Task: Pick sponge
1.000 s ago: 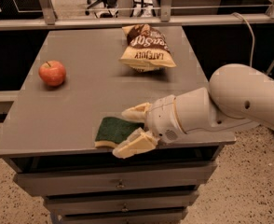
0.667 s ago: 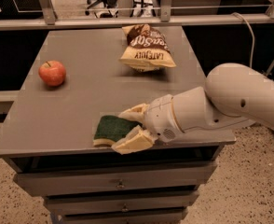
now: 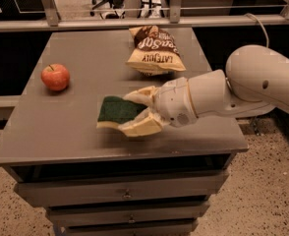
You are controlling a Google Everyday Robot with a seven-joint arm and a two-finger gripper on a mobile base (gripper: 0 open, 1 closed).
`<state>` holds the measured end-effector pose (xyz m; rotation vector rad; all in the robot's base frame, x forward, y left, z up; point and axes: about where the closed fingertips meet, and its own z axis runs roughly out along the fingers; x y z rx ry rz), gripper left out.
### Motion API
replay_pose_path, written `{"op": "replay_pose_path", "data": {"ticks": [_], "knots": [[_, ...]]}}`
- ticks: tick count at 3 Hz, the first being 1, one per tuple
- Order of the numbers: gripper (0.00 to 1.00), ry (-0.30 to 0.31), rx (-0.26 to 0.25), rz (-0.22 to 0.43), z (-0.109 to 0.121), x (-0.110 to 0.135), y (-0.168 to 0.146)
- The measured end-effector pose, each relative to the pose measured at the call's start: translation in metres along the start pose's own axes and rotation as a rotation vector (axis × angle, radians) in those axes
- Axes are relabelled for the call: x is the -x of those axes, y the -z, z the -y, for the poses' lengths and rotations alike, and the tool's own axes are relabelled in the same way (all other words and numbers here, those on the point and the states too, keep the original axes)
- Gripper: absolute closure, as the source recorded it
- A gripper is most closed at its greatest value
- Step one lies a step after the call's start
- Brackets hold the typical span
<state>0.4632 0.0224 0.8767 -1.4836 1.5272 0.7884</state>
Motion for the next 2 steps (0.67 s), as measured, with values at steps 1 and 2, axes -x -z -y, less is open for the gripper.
{"op": "replay_pose_path", "data": {"ticks": [1,2], "knots": [[1.0,0.078,-0.015,0.074,0.0262,0.0272,0.0162],[1.0,0.078,-0.015,0.074,0.0261,0.0273,0.0162]]}}
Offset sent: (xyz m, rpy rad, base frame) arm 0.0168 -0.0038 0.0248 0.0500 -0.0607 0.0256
